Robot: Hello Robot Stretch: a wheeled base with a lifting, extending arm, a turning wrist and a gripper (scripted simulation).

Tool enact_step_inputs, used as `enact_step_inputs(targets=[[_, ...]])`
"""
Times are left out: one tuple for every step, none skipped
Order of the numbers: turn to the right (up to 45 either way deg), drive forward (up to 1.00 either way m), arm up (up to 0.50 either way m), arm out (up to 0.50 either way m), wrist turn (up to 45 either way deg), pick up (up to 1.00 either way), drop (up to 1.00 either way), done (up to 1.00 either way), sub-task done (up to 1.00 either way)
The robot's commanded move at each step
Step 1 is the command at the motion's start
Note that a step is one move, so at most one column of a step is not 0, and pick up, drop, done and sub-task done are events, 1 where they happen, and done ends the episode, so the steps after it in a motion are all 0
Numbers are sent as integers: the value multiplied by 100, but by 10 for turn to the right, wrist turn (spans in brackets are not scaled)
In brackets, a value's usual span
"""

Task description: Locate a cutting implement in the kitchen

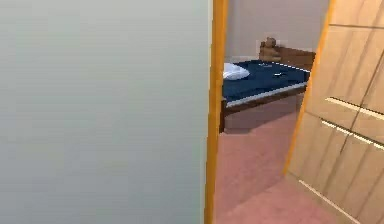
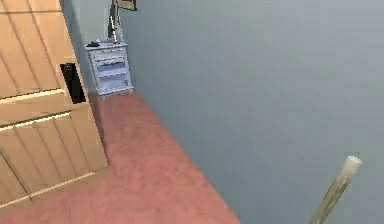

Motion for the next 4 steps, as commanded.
enact_step_inputs(targets=[[300,0,0,0,0,0,0,0,0],[0,90,0,0,0,0,0,0,0],[0,30,0,0,0,0,0,0,0],[-450,0,0,0,0,0,0,0,0]])
